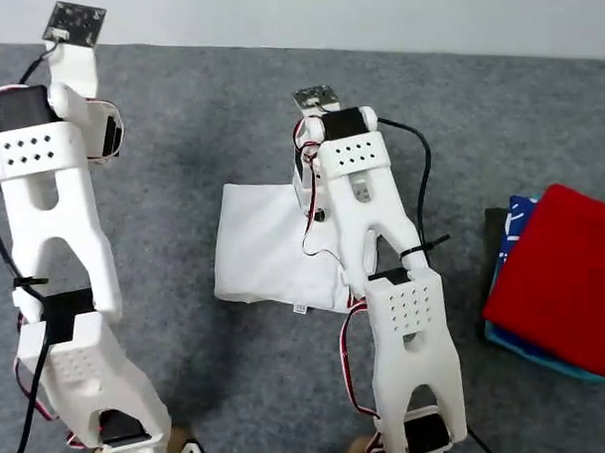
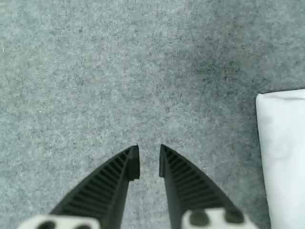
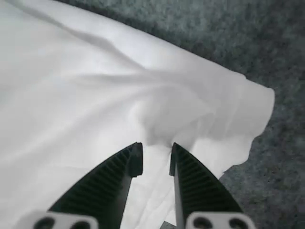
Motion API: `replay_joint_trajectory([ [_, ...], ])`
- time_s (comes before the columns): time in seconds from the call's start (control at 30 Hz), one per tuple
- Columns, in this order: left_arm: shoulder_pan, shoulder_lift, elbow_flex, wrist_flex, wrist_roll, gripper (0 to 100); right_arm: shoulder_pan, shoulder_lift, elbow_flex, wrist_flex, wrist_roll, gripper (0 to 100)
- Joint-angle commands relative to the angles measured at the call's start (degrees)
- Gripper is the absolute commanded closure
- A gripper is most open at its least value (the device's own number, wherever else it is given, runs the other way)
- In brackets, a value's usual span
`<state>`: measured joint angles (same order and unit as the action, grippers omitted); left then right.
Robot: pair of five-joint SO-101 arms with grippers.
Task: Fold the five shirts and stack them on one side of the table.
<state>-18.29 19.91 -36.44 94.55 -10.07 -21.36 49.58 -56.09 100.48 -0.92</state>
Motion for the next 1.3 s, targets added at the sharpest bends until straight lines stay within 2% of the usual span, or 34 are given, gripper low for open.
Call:
replay_joint_trajectory([
  [0.0, 0.18, -3.34, -0.22, -1.14, -1.14, 92, 0.84, -6.90, 1.67, 2.42, -0.18, 88.7],
  [0.87, 0.18, -3.25, -0.13, -1.93, -1.05, 92, 3.47, -4.70, 5.45, 2.33, 1.41, 88.7],
  [1.27, 0.18, -3.43, 5.23, -5.10, -1.14, 92, 0.13, -3.30, 5.45, 2.15, 1.41, 89.1],
])
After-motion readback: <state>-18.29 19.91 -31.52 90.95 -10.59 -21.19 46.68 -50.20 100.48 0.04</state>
